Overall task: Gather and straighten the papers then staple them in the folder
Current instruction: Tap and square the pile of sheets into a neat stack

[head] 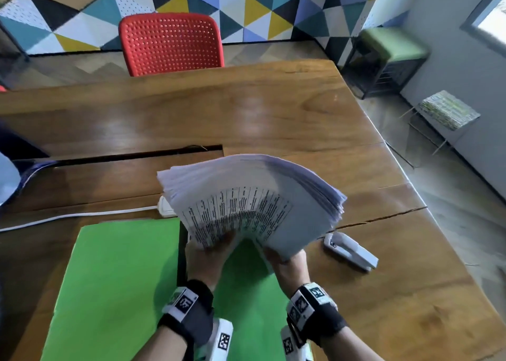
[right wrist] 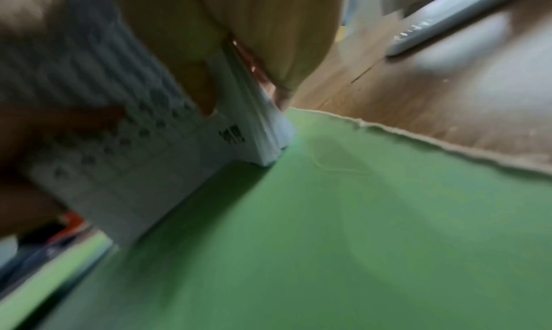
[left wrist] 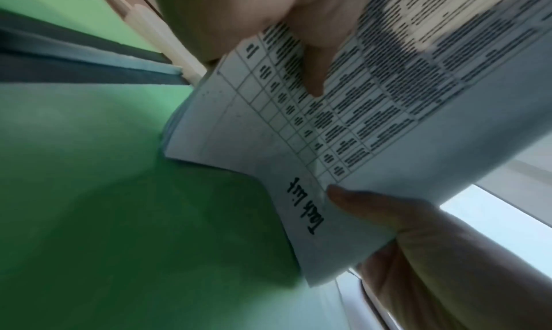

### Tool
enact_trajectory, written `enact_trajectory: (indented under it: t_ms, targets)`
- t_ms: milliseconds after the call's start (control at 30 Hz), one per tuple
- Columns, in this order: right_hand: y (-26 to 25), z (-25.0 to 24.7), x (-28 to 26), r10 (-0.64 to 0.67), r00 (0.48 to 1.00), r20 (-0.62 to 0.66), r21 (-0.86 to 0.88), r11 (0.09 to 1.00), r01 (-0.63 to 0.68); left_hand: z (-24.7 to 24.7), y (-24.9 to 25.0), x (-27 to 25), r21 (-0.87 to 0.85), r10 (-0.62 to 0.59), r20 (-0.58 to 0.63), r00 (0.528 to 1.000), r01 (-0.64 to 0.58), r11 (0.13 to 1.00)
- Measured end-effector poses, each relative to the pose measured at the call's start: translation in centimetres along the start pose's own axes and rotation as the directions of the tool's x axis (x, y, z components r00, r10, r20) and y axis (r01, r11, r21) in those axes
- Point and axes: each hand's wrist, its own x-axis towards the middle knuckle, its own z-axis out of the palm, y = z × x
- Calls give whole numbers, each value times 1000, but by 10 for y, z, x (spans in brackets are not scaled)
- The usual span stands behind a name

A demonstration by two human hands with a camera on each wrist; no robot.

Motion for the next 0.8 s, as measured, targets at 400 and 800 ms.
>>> enact_trajectory:
  t_ms: [400, 800]
  targets:
    - [-1, -36, 24, 61, 978, 199, 4, 998, -63, -21, 20, 16, 47, -61, 160, 985, 54, 997]
    - [-111, -90, 13, -186, 888, 421, -283, 903, 323, -45, 33, -25, 134, -292, 108, 950, 277, 952]
